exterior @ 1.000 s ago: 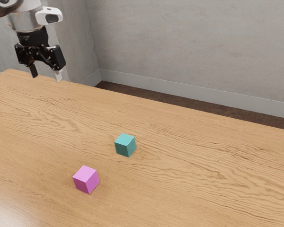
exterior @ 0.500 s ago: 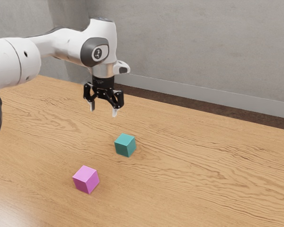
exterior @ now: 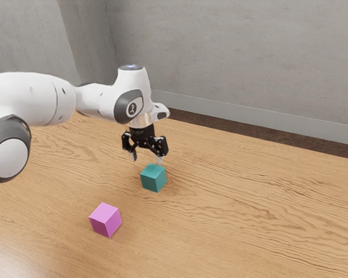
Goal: Pick up the blue block with one arm, and put the blue block on the pink block with one arm
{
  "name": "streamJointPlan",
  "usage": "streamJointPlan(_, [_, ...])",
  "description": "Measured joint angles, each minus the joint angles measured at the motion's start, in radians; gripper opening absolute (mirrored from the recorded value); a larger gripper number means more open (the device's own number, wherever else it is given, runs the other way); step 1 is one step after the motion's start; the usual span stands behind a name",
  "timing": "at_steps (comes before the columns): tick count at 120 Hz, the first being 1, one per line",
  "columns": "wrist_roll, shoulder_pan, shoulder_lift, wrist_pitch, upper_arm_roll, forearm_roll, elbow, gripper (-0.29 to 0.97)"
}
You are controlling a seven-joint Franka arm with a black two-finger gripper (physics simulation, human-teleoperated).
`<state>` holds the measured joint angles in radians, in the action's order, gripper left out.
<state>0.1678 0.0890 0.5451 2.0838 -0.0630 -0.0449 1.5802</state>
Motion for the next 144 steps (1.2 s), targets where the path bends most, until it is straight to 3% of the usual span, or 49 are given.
streamJointPlan(33, [0.015, 0.015, 0.029, 0.069, -0.003, -0.058, 0.011, 0.68])
streamJointPlan(80, [-0.027, 0.015, -0.01, 0.164, -0.002, -0.063, 0.118, 0.68])
streamJointPlan(144, [-0.171, 0.015, 0.067, 0.214, 0.0, -0.059, 0.09, 0.68])
